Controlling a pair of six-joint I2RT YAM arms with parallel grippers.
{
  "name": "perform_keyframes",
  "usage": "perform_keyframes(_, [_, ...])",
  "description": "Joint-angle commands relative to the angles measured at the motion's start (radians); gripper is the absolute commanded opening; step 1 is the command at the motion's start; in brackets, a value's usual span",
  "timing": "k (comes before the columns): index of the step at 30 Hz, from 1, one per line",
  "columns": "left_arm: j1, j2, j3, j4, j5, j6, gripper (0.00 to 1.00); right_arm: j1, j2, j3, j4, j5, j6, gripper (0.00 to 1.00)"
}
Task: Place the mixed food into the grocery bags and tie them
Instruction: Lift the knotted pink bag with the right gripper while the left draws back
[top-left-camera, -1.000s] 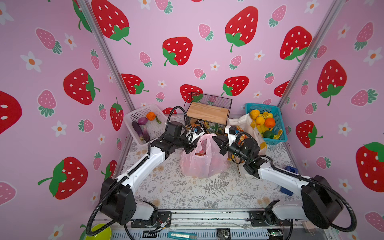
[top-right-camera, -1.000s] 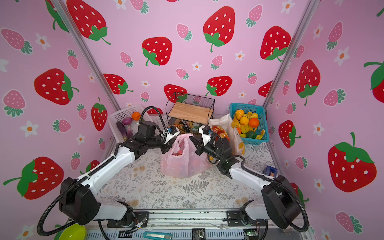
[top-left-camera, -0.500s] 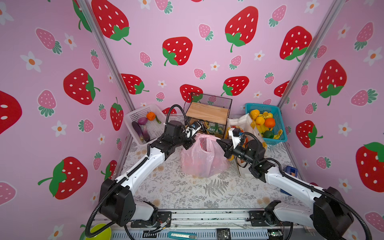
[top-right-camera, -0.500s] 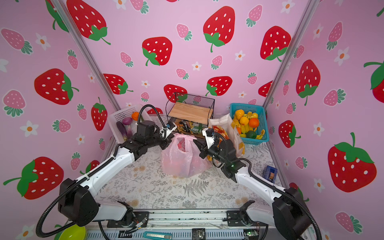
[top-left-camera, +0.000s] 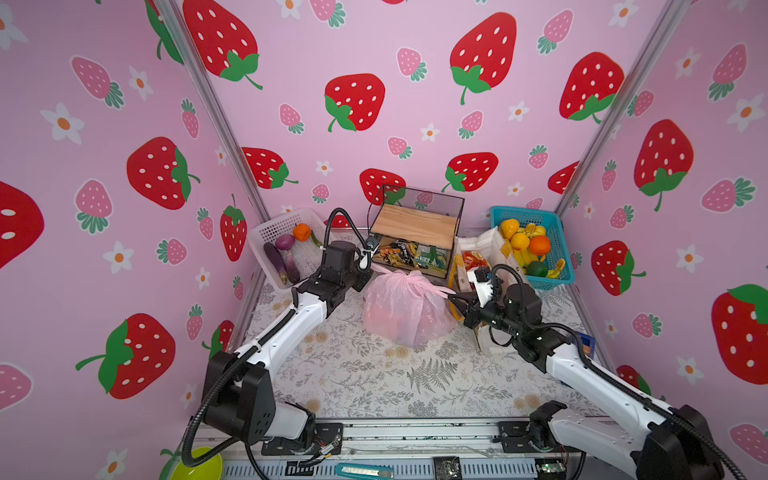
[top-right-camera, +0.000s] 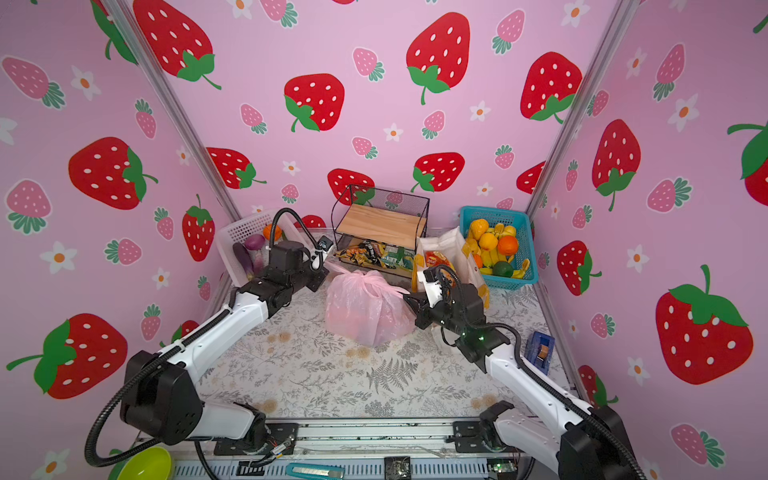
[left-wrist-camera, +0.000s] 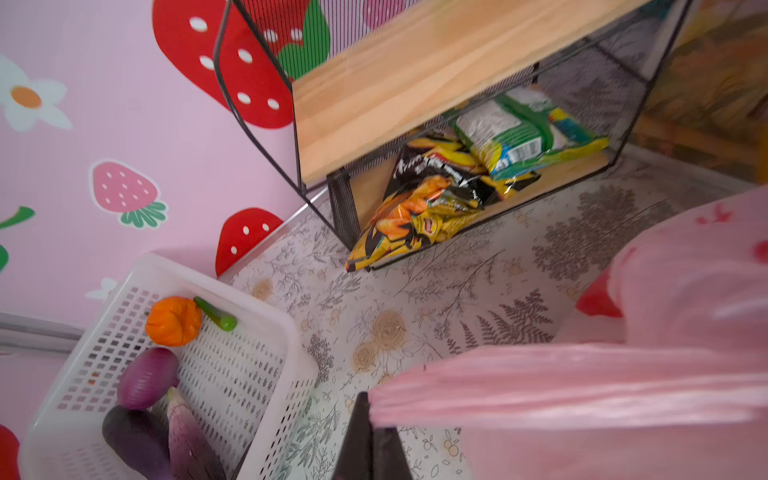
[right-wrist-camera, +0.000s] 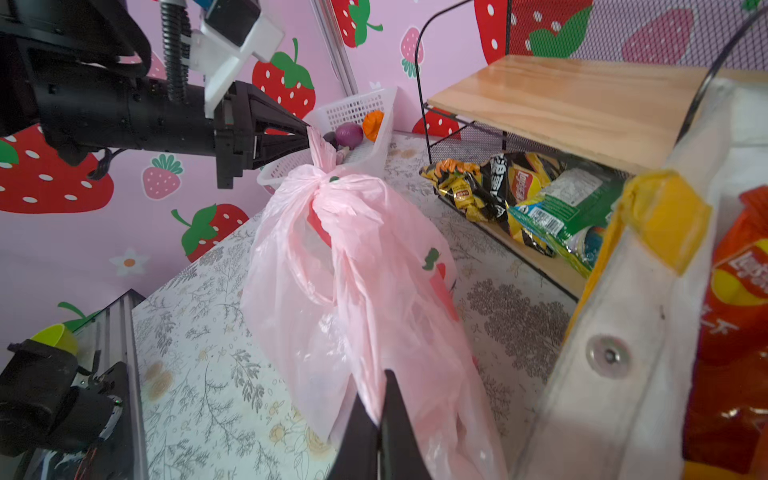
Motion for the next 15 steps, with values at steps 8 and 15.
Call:
perform_keyframes(8, [0.119, 0.148, -0.003, -0.001, -0.177, -0.054, 0.00, -0.059, -0.124, -0.095, -0.180, 0.066, 0.044, 0.00])
perform_keyframes(15, [0.109, 0.090, 0.068, -0.093, -0.034, -0.133, 0.00, -0.048, -0.142, -0.046, -0.064, 0.025, -0.026, 0.11])
